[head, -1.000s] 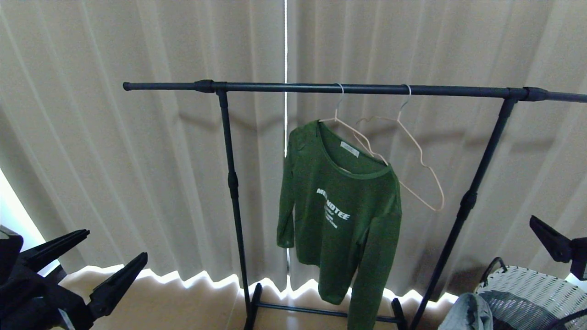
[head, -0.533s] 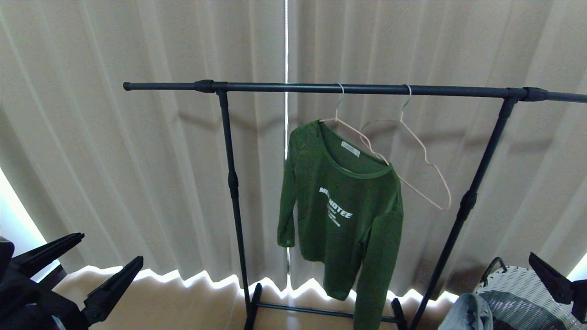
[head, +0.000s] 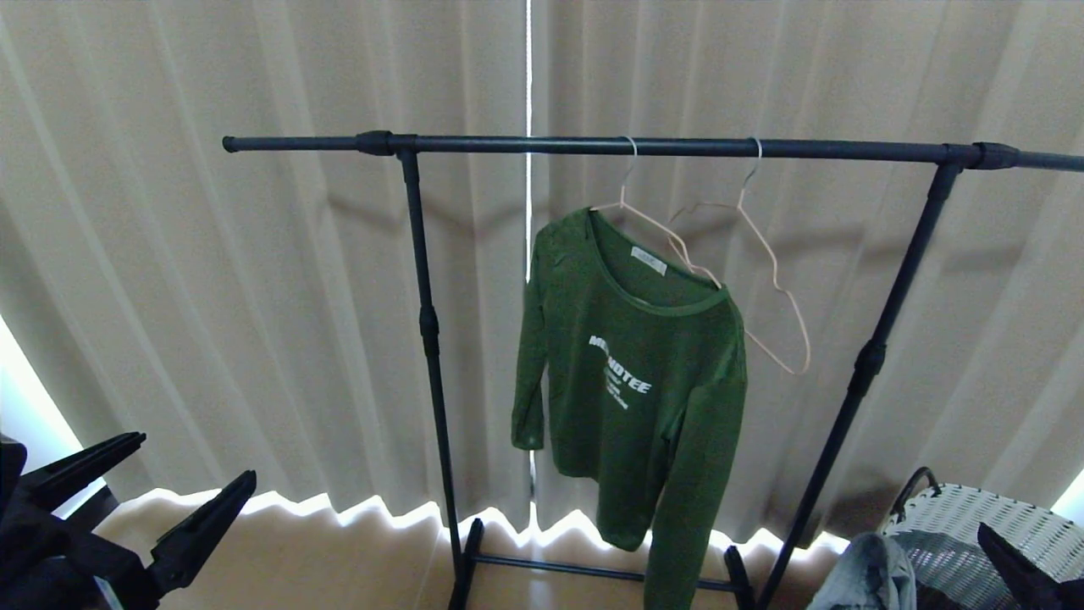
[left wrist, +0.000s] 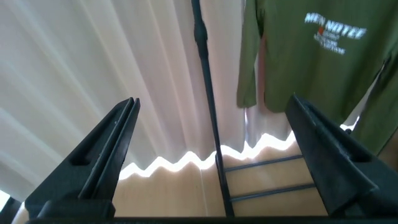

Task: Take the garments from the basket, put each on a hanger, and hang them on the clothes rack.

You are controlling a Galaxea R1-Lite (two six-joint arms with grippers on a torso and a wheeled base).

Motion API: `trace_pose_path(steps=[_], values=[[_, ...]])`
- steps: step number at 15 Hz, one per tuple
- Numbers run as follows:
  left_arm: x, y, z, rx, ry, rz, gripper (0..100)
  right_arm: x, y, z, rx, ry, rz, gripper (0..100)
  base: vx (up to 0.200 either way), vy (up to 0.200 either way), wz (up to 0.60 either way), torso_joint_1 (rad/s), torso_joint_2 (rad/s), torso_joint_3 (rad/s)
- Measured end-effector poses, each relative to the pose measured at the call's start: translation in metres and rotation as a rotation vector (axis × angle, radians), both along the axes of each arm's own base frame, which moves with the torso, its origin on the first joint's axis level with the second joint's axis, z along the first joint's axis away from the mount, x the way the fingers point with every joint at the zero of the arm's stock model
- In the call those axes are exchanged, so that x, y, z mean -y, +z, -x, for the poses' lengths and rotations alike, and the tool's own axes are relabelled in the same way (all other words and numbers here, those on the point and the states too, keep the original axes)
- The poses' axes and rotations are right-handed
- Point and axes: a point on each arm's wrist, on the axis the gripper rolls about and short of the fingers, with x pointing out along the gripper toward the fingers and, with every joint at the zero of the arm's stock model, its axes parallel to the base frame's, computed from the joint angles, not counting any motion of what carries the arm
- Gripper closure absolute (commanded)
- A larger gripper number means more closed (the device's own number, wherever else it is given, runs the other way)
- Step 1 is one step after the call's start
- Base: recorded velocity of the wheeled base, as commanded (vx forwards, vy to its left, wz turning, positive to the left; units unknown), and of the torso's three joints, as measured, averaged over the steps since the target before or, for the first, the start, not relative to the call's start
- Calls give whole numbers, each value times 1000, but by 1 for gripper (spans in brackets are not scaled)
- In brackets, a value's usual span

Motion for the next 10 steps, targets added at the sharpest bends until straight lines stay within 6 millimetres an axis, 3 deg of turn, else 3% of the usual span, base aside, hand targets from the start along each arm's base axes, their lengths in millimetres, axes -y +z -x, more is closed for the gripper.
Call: trace_pose_path(steps=[6,10], values=[[1,0,-2,-7,-3,-2,0,0,-8,5,-61,5,18,0,0,0,0,-187,470,280],[1,-1,-3,-16,-4,-5,0,0,2,-4,-40,4,18,0,0,0,0,-66,173,105]])
